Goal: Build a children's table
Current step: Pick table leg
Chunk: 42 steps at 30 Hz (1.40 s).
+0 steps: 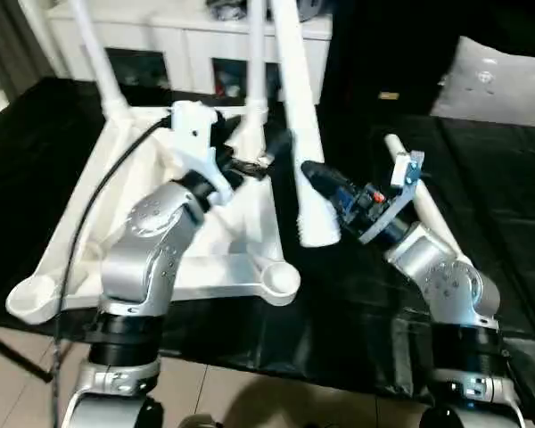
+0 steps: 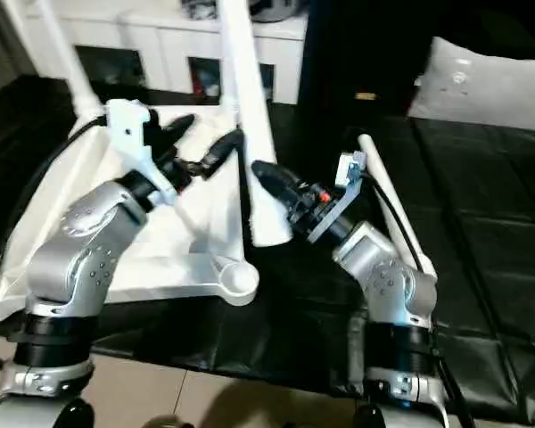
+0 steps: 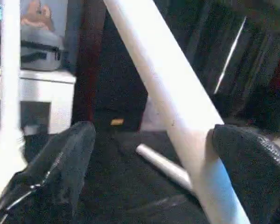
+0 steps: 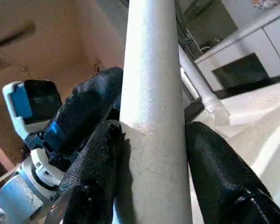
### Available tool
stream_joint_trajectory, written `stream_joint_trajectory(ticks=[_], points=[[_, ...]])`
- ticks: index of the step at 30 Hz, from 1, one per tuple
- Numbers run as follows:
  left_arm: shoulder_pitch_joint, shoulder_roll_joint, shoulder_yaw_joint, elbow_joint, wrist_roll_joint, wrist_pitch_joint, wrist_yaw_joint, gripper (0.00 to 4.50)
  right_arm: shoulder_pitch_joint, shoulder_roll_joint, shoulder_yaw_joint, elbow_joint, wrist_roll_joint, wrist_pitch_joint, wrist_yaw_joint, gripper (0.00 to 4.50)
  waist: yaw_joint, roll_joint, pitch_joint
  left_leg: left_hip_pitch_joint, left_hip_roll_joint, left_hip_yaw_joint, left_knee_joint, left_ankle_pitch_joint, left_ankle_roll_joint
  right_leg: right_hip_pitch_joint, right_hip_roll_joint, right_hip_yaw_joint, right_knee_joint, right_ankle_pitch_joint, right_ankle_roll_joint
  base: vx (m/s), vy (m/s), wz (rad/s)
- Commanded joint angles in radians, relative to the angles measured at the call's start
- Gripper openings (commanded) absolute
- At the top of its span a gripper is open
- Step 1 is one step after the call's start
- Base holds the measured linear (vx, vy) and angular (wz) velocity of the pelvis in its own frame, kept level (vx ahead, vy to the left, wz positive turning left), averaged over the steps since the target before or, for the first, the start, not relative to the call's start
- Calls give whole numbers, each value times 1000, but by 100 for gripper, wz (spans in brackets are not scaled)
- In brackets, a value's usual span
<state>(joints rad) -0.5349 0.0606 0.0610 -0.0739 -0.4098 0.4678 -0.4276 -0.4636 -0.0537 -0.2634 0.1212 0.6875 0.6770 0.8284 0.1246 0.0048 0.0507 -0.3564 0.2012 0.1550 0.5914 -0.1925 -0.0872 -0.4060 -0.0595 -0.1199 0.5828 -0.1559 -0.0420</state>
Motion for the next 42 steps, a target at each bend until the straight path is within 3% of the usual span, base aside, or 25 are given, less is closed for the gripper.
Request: stream_joint_trajectory(ticks=[1, 4, 5, 9, 10, 11, 14, 15, 17, 18, 22, 24, 29, 31, 33, 42], points=[[-38, -39, 43, -16, -86, 47, 29, 450, 11, -5, 14, -41, 38, 12, 33, 181, 5, -10, -71, -3, 25, 3, -62, -101, 50, 62, -87, 54, -80, -364, -54, 0, 0, 0], [-44, -72, 71, -15, -150, 76, 35, 450, 18, -7, 24, -50, 46, 9, 43, 181, 10, -13, -70, -6, 24, 3, -60, -94, 53, 63, -86, 53, -82, -374, -47, 0, 0, 0], [-40, -95, 82, -38, -246, 134, 11, 450, 25, -6, 38, -59, 44, 2, 44, 181, 12, -13, -70, -6, 24, 5, -59, -86, 50, 63, -87, 55, -79, -369, -50, 0, 0, 0], [-34, -101, 76, -55, -283, 163, -2, 450, 27, -7, 62, -67, 16, -23, 38, 181, 16, -12, -68, -5, 24, 3, -62, -96, 47, 61, -85, 52, -86, -394, -31, 0, 0, 0], [-32, -104, 69, -60, -280, 169, 2, 450, 29, -10, 85, -74, -18, -55, 30, 181, 16, -12, -68, -5, 24, 3, -62, -96, 47, 61, -85, 52, -86, -394, -31, 0, 0, 0], [-31, -107, 62, -59, -266, 168, 12, 450, 29, -8, 112, -81, -63, -97, 14, 181, 15, -11, -67, -6, 24, 2, -62, -103, 37, 60, -85, 51, -89, -413, -9, 0, 0, 0], [-29, -100, 12, -22, -124, 95, 71, 450, 32, 11, 197, -91, -204, -237, -50, 181, 12, -9, -66, -5, 22, 0, -64, -113, 23, 57, -82, 50, -95, -439, 34, 0, 0, 0], [-32, -112, 7, -10, -93, 55, 97, 450, 31, 25, 224, -79, -267, -302, -96, 181, 11, -4, -66, -3, 20, 0, -65, -123, 20, 58, -82, 49, -97, -446, 45, 0, 0, 0], [-36, -135, 18, -7, -97, 41, 130, 450, 31, 36, 245, -64, -318, -359, -132, 181, 10, -4, -69, -2, 22, -2, -65, -123, 17, 59, -83, 49, -95, -422, 35, 0, 0, 0], [-39, -151, 28, -10, -107, 40, 159, 423, 32, 42, 260, -54, -351, -399, -153, 181, 11, -4, -70, -3, 24, -3, -65, -118, 15, 59, -83, 51, -91, -400, 26, 0, 0, 0], [-36, -191, -1, 20, -23, -36, 248, 409, 34, 109, 274, -25, -402, -537, -218, 181, 8, -6, -70, -4, 28, -4, -67, -120, 30, 59, -82, 55, -80, -318, -22, 0, 0, 0], [-33, -225, 19, 42, -4, -75, 297, 375, 37, 115, 305, -4, -464, -627, -252, 181, 10, -4, -70, -5, 27, -3, -66, -118, 31, 63, -85, 57, -78, -309, -26, 0, 0, 0], [-31, -248, 19, 62, 26, -131, 328, 364, 40, 118, 336, 44, -557, -758, -324, 181, 6, -7, -68, -7, 25, -3, -67, -131, 33, 64, -85, 56, -81, -334, -9, 0, 0, 0], [-26, -258, 10, 67, 28, -135, 338, 331, 37, 113, 349, 74, -613, -832, -358, 181, 3, -6, -68, -6, 25, -3, -66, -136, 29, 62, -85, 56, -82, -344, -9, 0, 0, 0], [-23, -261, 4, 69, 31, -136, 340, 327, 38, 116, 349, 78, -619, -843, -365, 181, -1, -1, -66, -6, 25, -4, -67, -147, 33, 62, -83, 56, -81, -338, -17, 0, 0, 0], [-17, -271, -16, 87, 32, -165, 347, 255, 41, 126, 367, 133, -642, -937, -399, 181, -15, 0, -68, -7, 25, -4, -65, -147, 50, 65, -82, 58, -76, -288, -50, 0, 0, 0]])
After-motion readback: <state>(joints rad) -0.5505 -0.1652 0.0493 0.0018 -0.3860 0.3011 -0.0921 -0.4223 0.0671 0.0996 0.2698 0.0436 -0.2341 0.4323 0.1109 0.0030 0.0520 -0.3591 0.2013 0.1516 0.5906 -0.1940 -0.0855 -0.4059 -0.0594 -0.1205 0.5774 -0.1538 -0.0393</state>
